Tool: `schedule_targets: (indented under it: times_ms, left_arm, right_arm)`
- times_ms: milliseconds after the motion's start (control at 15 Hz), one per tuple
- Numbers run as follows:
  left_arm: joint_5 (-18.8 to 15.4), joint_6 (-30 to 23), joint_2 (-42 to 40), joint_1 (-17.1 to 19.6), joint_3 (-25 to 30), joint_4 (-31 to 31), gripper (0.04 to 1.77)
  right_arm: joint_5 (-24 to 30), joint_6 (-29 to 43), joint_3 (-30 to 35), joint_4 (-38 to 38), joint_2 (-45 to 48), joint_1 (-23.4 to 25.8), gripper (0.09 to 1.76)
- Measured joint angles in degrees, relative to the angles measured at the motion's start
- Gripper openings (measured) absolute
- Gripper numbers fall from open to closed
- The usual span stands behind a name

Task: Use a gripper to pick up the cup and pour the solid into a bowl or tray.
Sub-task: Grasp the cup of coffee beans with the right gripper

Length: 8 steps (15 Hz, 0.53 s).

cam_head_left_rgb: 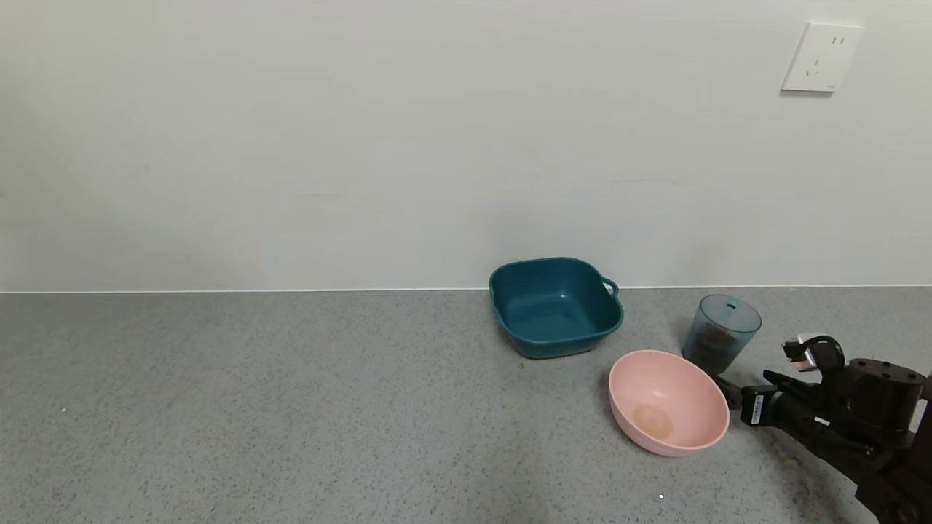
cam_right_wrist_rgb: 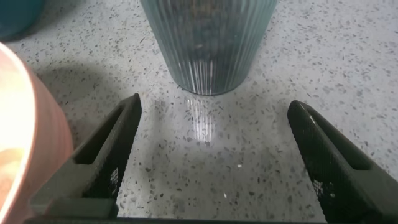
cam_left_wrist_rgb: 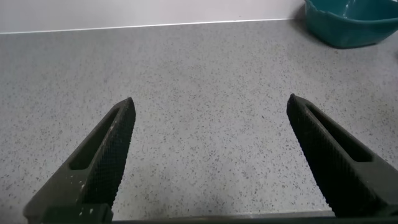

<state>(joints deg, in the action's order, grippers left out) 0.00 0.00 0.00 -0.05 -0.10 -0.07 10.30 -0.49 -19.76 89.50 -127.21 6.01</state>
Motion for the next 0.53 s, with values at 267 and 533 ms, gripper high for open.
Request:
schedule_targets:
  times_ms: [267, 533]
  left_arm:
    - [0.0, 0.0, 0.0, 0.0, 0.0, 0.0, 1.75]
    - [0.0, 0.0, 0.0, 0.0, 0.0, 0.0, 1.75]
  right_arm:
    - [0.0, -0.3, -2.7, 0.0, -0.5, -0.2, 1.71]
    - [-0.1, -1.6, -6.2, -0.1, -2.1, -0.3, 1.71]
